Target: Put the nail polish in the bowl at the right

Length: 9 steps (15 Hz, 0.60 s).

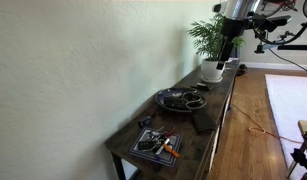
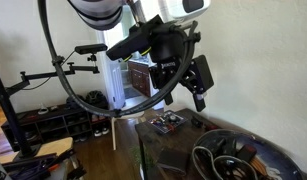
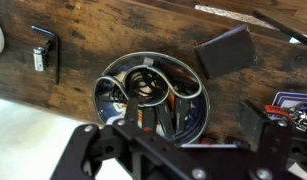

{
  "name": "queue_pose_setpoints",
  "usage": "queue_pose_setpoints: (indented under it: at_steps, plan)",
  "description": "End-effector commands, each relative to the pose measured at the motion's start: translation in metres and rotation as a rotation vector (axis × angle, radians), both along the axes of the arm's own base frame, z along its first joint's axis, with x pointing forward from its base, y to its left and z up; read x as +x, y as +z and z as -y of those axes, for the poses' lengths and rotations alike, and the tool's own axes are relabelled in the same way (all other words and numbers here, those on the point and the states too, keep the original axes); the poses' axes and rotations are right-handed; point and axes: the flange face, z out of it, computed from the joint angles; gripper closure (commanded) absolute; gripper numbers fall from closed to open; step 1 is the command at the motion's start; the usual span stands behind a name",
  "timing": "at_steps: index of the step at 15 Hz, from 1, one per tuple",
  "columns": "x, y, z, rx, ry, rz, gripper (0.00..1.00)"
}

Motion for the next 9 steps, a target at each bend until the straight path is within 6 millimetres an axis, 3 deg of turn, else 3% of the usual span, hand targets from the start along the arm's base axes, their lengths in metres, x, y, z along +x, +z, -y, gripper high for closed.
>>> queue_pose_setpoints:
  at_steps: [1, 6, 9]
  plan:
    - [0.0, 0.0, 0.0, 0.0, 0.0, -0.001, 0.0]
    - [0.001, 0.0, -0.001, 0.003, 0.0, -0.005, 0.0]
    - [0.013, -0.007, -0.008, 0.016, 0.036, -0.017, 0.0]
